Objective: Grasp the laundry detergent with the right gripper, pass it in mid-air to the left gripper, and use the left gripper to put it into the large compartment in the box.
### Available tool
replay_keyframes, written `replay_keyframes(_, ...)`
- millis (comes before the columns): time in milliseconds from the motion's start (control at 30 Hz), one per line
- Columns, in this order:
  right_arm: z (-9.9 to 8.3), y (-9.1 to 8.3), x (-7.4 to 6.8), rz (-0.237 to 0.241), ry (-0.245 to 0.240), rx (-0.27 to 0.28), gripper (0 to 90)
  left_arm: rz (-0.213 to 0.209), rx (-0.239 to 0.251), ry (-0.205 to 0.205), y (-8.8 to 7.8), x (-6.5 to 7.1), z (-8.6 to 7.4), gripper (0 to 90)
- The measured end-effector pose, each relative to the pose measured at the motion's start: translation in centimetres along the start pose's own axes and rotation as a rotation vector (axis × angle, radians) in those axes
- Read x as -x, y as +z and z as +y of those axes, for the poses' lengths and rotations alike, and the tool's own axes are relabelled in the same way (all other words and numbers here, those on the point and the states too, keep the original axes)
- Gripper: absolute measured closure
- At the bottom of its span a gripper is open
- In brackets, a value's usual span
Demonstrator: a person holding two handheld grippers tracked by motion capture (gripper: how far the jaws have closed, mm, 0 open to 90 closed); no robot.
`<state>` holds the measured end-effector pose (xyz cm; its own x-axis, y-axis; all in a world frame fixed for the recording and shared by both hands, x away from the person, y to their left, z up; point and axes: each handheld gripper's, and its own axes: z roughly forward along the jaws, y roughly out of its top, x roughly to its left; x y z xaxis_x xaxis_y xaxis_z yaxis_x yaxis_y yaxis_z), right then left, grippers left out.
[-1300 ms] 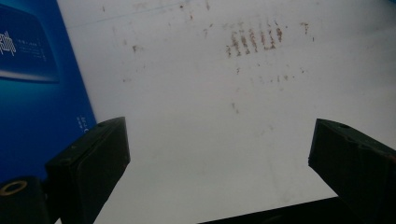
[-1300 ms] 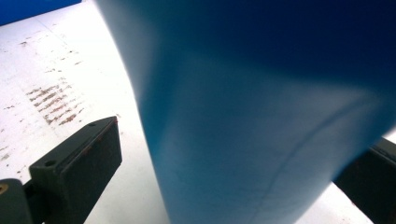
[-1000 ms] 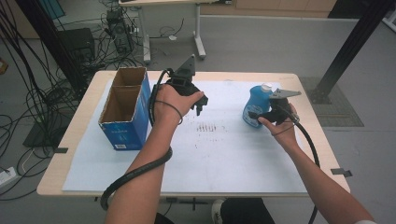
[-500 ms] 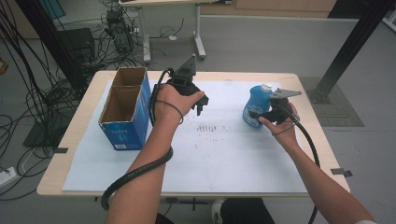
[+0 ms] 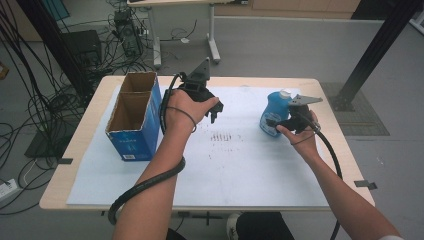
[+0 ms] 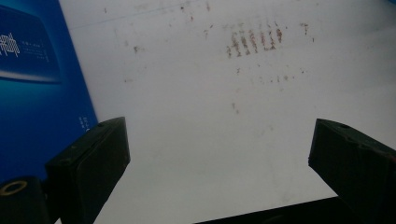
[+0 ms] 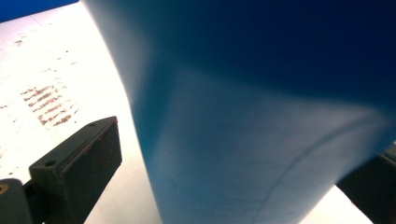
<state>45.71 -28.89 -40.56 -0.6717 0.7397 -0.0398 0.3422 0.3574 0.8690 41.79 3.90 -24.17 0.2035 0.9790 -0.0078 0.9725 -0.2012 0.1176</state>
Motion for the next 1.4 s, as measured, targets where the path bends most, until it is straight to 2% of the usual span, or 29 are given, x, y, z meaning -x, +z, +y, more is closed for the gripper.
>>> replay_keyframes(1400, 0.19, -0.13, -0.20, -0.005, -0.013, 0.013, 1.0, 0.001, 0.001, 0.002, -0.01, -0.08, -0.07, 5.8)
